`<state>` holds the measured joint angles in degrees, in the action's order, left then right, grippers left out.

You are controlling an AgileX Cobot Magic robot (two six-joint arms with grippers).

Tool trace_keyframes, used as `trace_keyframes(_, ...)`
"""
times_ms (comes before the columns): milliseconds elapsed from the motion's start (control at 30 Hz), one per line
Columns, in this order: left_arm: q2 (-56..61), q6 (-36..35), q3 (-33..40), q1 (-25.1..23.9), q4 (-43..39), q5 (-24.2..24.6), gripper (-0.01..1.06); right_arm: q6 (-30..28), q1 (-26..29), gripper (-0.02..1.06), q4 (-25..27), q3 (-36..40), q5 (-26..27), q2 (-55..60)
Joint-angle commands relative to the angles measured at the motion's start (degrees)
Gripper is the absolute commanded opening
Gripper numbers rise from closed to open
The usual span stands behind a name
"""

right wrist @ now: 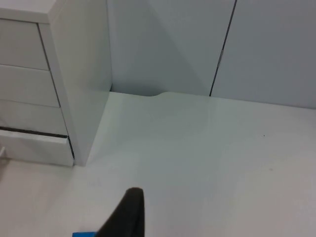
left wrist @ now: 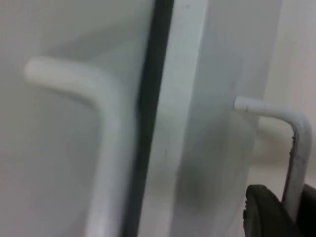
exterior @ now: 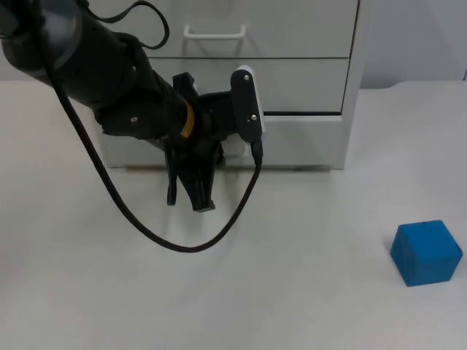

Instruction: Open the drawer with the left hand, place the block into the drawer with the right hand, then close the drawer with the left hand.

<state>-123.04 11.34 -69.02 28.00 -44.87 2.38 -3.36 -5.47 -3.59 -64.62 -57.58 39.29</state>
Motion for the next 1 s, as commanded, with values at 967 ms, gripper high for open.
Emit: trace_keyframes(967, 10.5, -5.3, 14.6, 4.9, 1.9, 4.2, 0.0, 0.3, 0.0, 1.05, -0.3, -0.3, 0.4, -0.2)
